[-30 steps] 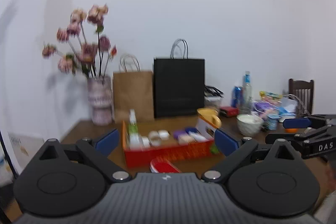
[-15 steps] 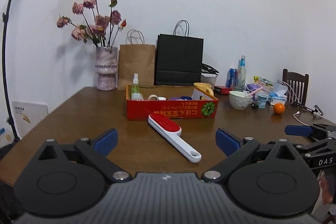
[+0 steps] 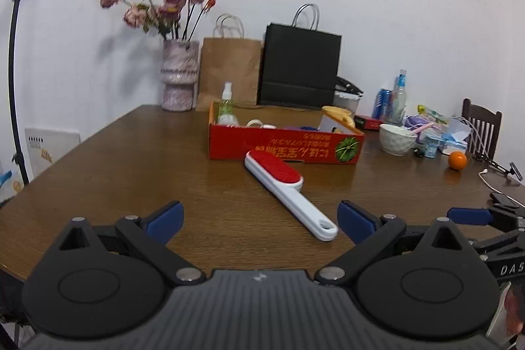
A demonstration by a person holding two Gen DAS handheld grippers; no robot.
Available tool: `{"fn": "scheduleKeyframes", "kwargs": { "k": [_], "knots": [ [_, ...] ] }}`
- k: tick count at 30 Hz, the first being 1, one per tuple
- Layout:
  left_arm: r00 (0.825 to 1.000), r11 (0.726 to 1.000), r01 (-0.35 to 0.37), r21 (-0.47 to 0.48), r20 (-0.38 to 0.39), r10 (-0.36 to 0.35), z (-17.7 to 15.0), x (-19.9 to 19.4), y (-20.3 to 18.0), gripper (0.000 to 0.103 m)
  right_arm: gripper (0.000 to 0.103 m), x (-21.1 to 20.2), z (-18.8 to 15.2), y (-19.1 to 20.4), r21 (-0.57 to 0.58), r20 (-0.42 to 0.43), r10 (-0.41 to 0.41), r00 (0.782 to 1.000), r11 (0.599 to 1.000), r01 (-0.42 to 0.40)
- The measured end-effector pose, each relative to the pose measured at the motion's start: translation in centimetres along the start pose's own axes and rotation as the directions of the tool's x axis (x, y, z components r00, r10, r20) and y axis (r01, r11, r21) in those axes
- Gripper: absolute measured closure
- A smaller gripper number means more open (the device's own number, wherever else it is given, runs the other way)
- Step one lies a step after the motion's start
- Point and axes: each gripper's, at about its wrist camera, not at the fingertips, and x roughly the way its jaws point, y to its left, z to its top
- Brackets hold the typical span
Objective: Organize rigid objects
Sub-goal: 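Grasp the lint roller's red brush head with the left tool while the right tool grasps its handle end, then lift the red lint roller with both tools and carry it over the box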
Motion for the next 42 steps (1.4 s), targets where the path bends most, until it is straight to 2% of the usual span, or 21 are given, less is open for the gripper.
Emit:
{"fn": "scheduleKeyframes", "kwargs": {
  "k": [6,7,14,16,18,21,26,29,33,38,39,42],
  "knots": [
    [0.997,0.998,-0.056,0.008,-0.056,0.056,0.2,4.2,1.5,0.001,0.011,5.0,0.8,0.2,0.063,-0.06,0.01,0.998,0.998,-0.006],
    [0.996,0.999,-0.053,0.005,-0.065,0.053,0.3,4.9,1.7,0.001,0.017,5.9,1.0,0.4,0.06,-0.072,0.014,0.997,0.998,-0.01],
    [0.994,0.999,-0.042,0.015,-0.104,0.043,1.6,9.9,2.8,0.001,0.039,12.2,2.7,2.2,-0.007,-0.146,0.039,0.988,0.999,-0.041],
    [0.993,0.999,-0.036,0.016,-0.111,0.037,2.0,11.3,2.9,0.001,0.055,13.8,2.8,2.2,-0.025,-0.183,0.032,0.983,0.999,-0.037],
    [0.993,0.999,-0.032,0.019,-0.113,0.034,2.4,12.4,3.0,0.001,0.062,14.7,2.7,1.5,-0.032,-0.205,0.027,0.978,0.999,-0.034],
    [0.993,0.999,-0.025,0.024,-0.115,0.027,2.8,13.9,3.2,0.001,0.062,14.7,3.0,-0.6,-0.027,-0.198,-0.013,0.98,1.0,0.008],
    [0.991,0.999,0.007,0.044,-0.13,-0.001,3.6,17.2,2.5,0.001,0.06,15.0,4.1,-6.4,0.023,-0.186,-0.136,0.973,0.989,0.143],
    [0.988,0.998,0.037,0.043,-0.154,-0.03,4.2,19.5,2.2,0.003,0.059,15.4,4.8,-9.1,0.061,-0.16,-0.149,0.976,0.985,0.16],
    [0.969,0.997,0.061,-0.035,-0.236,-0.068,5.0,22.4,3.1,0.017,0.059,17.0,5.5,-11.7,0.106,-0.163,-0.157,0.974,0.979,0.176],
    [0.959,0.991,0.076,-0.107,-0.265,-0.102,4.7,23.3,4.1,0.03,0.059,18.2,7.0,-13.1,0.196,-0.136,-0.069,0.988,0.976,0.095],
    [0.958,0.989,0.082,-0.121,-0.265,-0.112,4.6,23.4,4.2,0.031,0.061,18.8,7.3,-13.2,0.197,-0.151,-0.071,0.986,0.975,0.101],
    [0.96,0.99,0.08,-0.119,-0.257,-0.108,4.6,23.3,4.0,0.032,0.079,20.5,7.4,-13.1,0.154,-0.199,-0.106,0.974,0.978,0.138]
  ]
}}
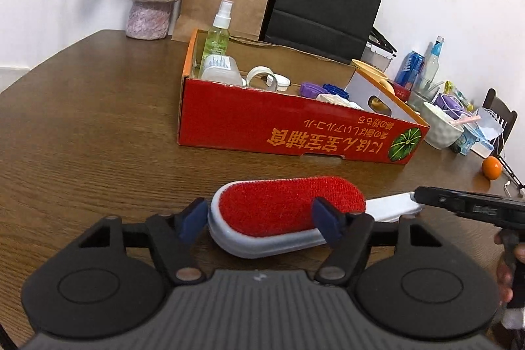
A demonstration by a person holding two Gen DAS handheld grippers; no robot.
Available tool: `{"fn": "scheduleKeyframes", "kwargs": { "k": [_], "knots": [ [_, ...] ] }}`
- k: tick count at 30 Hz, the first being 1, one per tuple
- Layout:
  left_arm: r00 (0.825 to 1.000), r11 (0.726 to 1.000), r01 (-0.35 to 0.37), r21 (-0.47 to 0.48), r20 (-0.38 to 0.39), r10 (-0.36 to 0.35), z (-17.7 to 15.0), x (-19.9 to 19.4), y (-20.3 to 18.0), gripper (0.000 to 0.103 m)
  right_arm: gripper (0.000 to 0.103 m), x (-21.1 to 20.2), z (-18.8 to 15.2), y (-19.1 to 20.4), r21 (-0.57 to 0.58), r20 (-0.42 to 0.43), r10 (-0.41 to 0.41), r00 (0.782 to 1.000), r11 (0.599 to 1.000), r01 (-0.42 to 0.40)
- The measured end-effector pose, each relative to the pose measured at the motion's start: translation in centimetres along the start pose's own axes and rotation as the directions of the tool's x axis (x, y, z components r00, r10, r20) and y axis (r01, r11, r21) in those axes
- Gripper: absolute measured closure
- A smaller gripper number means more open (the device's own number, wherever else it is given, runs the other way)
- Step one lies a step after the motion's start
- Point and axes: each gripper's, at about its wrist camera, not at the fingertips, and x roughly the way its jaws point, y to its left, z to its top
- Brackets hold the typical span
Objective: Organize rigid objects
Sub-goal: 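Lift the red lint roller with both tools and carry it over the box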
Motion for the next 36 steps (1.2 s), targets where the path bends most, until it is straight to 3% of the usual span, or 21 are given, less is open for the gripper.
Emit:
{"fn": "scheduleKeyframes", "kwargs": {
  "k": [8,10,15,18,23,30,36],
  "knots": [
    [1.0,1.0,-0.012,-0.002,0.025,0.012,-0.5,-0.3,-0.3,0.035,0.086,-0.1,0.3,0.4,0.034,-0.032,-0.006,0.999,0.999,0.007],
    [1.0,1.0,-0.01,-0.01,0.028,0.01,-0.4,-0.4,-0.2,0.038,0.092,0.1,0.8,0.3,0.04,-0.06,0.014,0.998,0.999,-0.011],
    [0.999,0.999,-0.018,-0.032,0.04,0.019,-0.5,-0.6,0.1,0.041,0.091,0.8,1.3,-0.8,0.117,-0.083,0.074,0.994,0.991,-0.064],
    [0.998,0.999,-0.027,-0.047,0.053,0.029,-0.8,-1.1,0.3,0.045,0.091,0.3,0.4,-0.8,0.131,-0.045,0.089,0.995,0.988,-0.083],
    [0.99,1.0,-0.027,0.0,0.137,0.027,-2.1,-4.1,-0.4,0.051,0.092,-2.3,-2.1,0.8,0.113,0.018,0.04,0.999,0.993,-0.042],
    [0.957,0.998,0.0,0.062,0.29,-0.018,-4.2,-9.4,-2.3,0.056,0.092,-7.5,-4.6,0.7,0.143,0.194,0.051,0.98,0.987,-0.08],
    [0.901,0.991,-0.01,0.13,0.432,-0.048,-7.3,-14.8,-4.8,0.056,0.092,-13.4,-7.7,2.0,0.081,0.359,0.046,0.932,0.993,-0.08]
  ]
}}
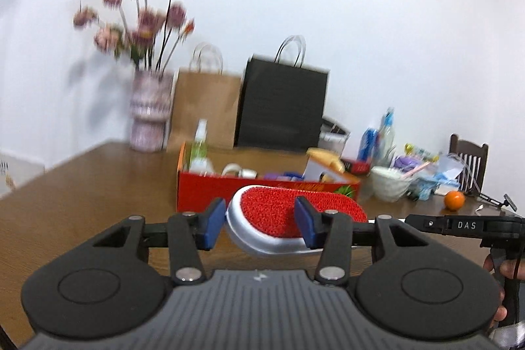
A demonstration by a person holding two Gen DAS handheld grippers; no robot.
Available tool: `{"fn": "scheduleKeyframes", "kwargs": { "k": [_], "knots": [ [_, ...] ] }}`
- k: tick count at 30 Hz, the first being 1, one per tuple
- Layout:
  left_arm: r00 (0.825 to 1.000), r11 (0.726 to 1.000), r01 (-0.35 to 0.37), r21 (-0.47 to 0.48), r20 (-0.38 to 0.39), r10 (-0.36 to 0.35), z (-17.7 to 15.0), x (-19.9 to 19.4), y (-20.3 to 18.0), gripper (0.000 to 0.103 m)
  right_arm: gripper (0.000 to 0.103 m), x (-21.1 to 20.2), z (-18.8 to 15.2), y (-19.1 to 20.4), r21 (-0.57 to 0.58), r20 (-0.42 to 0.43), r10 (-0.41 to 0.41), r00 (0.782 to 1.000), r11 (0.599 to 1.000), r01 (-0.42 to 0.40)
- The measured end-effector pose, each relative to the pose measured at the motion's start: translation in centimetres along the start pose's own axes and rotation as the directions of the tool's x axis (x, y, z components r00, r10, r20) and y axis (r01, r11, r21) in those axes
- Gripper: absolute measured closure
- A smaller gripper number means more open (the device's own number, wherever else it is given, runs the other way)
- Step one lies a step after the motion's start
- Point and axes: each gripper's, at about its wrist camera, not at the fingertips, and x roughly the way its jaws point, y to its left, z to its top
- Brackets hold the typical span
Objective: Organize rigid objects
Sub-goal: 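Lift the red lint roller with both tools and carry it over the box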
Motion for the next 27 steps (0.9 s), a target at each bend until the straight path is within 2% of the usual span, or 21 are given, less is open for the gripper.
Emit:
{"fn": "scheduleKeyframes", "kwargs": {
  "k": [5,12,20,27],
  "knots": [
    [0.999,1.0,0.014,0.014,0.042,-0.015,0.3,-3.8,-2.1,0.056,0.092,-4.9,-0.3,0.8,-0.005,0.086,-0.004,0.996,1.0,0.004],
    [0.995,0.999,0.023,0.045,0.096,-0.028,0.7,-7.7,-3.7,0.056,0.092,-9.2,-0.4,1.3,-0.024,0.122,0.008,0.993,1.0,-0.005],
    [0.994,1.0,0.013,0.028,0.11,-0.016,0.4,-9.8,-4.0,0.056,0.092,-10.8,-0.5,1.8,-0.033,0.137,0.028,0.99,0.999,-0.023],
    [0.994,1.0,0.013,0.013,0.105,-0.014,0.8,-9.0,-3.5,0.056,0.092,-9.5,0.3,1.7,-0.037,0.139,0.032,0.99,0.999,-0.027]
  ]
}}
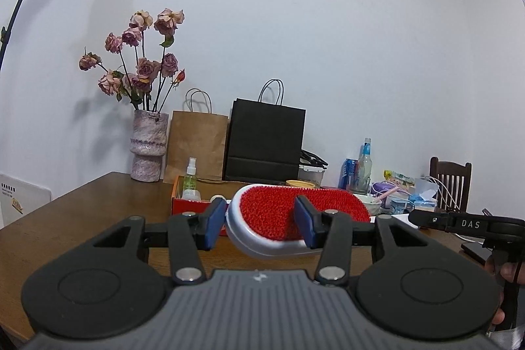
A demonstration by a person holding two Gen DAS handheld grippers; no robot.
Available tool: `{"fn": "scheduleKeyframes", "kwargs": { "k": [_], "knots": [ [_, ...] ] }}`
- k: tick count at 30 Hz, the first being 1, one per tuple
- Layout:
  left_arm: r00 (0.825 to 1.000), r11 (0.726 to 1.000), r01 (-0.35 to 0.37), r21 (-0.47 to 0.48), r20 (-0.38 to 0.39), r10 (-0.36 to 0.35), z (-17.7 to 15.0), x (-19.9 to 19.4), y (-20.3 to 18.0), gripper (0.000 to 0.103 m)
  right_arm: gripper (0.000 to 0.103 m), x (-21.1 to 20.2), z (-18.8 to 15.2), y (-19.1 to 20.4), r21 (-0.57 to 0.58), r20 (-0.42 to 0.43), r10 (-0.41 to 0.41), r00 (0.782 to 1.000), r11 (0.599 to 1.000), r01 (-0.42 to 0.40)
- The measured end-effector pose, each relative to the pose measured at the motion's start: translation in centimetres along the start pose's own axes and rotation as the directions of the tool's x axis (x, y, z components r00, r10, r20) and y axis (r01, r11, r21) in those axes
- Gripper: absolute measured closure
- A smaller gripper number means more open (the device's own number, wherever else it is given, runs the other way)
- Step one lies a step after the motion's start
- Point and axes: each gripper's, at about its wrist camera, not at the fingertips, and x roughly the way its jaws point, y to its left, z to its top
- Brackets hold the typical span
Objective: Organize rigid objects
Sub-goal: 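Lift the red lint roller with both tools and carry it over the box, then lower the lint roller into the box and open both tools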
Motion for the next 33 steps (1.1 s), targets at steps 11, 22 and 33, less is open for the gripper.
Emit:
{"fn": "scheduleKeyframes", "kwargs": {
  "k": [11,22,33],
  "knots": [
    [1.0,0.999,0.006,0.035,0.006,-0.006,5.8,9.8,1.4,0.056,0.092,9.6,6.9,-1.0,-0.003,0.012,0.023,1.0,1.0,-0.023],
    [0.993,1.0,0.027,-0.006,-0.113,-0.028,10.9,24.8,5.2,0.056,0.092,23.0,13.0,-4.5,0.065,-0.133,0.029,0.991,0.998,-0.02],
    [0.89,0.993,-0.014,-0.114,-0.454,-0.04,6.9,35.2,8.4,0.056,0.092,34.2,9.4,-7.9,0.084,-0.47,0.006,0.882,0.996,0.037]
  ]
}}
